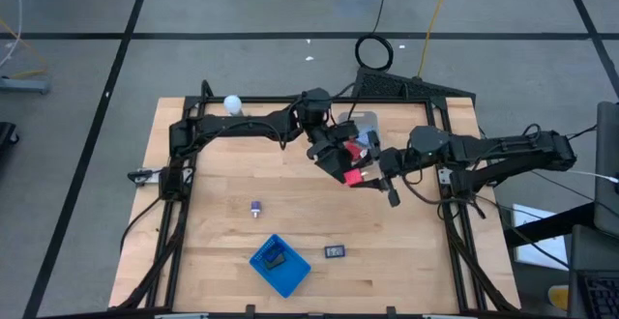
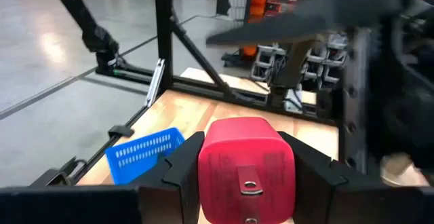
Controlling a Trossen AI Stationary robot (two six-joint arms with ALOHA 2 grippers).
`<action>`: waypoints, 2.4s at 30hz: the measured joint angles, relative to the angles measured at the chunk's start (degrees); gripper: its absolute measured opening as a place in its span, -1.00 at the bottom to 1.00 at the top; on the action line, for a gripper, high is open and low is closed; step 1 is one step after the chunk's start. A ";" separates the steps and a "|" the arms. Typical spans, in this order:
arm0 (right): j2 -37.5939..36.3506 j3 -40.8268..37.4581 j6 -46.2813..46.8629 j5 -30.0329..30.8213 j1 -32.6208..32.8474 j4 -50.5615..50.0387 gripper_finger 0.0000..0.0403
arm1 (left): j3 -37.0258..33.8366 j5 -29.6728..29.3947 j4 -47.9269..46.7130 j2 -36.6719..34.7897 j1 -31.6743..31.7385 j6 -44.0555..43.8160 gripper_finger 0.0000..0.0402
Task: Pick & Place Office items
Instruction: Put the pink charger adapter into the gray bin
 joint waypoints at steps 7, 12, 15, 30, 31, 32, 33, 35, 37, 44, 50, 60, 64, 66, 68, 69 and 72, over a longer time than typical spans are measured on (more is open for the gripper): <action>-5.16 -0.02 0.02 2.60 -0.12 -1.73 -0.27 | 0.03 2.07 -5.70 -2.96 1.65 4.90 0.70; -8.74 0.00 2.44 2.51 -1.33 -1.99 -0.27 | 0.05 -0.07 -25.42 -5.37 3.35 19.74 0.65; -9.15 0.00 4.32 2.61 -3.22 -5.09 -0.27 | 0.01 -5.23 -40.70 -7.57 4.27 30.27 0.63; 1.42 0.00 5.28 2.39 -14.15 -15.26 -0.27 | 0.03 -28.27 -56.54 -23.46 4.45 40.89 0.58; 2.04 0.00 5.54 2.39 -15.11 -15.85 -0.27 | 0.03 -29.85 -57.40 -24.62 4.36 40.90 0.57; 2.64 0.00 5.94 2.38 -16.16 -16.70 -0.27 | 0.03 -31.69 -58.52 -25.73 4.33 41.10 0.56; 3.20 0.00 6.41 2.38 -17.39 -17.32 -0.27 | 0.03 -33.70 -59.95 -26.73 4.29 41.38 0.54; 4.22 0.00 7.76 2.40 -19.64 -17.71 -0.27 | 0.03 -37.81 -63.10 -28.35 4.28 42.24 0.51; 4.96 0.00 9.20 2.28 -21.74 -18.15 -0.27 | 0.03 -42.08 -65.73 -29.76 4.31 43.06 0.49; 8.20 3.60 5.96 2.44 -26.41 -23.10 -0.27 | 0.03 -52.81 -70.36 -35.04 4.28 43.66 0.41; 14.54 7.58 4.52 2.44 -30.88 -26.89 -0.27 | -1.75 -58.49 -71.79 -39.22 4.28 43.03 0.36; 22.62 8.35 3.10 2.38 -34.58 -28.77 -0.27 | -19.32 -63.36 -64.84 -51.22 4.23 35.46 0.35; 24.63 8.35 2.97 2.38 -35.71 -28.25 -0.27 | -28.55 -64.70 -58.37 -58.51 3.37 30.85 0.30; 25.93 8.35 2.85 2.38 -36.30 -28.64 -0.27 | -32.84 -65.99 -56.00 -62.00 2.67 28.51 0.28; 26.99 8.35 2.75 2.40 -36.81 -28.50 -0.27 | -36.41 -67.27 -53.80 -65.09 1.93 26.00 0.27; 27.39 8.35 2.67 2.38 -36.99 -28.44 -0.27 | -37.93 -67.92 -53.69 -66.43 1.64 24.94 0.26; 28.32 8.35 2.54 2.39 -37.24 -27.30 -0.27 | -41.14 -68.59 -52.55 -69.47 0.79 22.71 0.25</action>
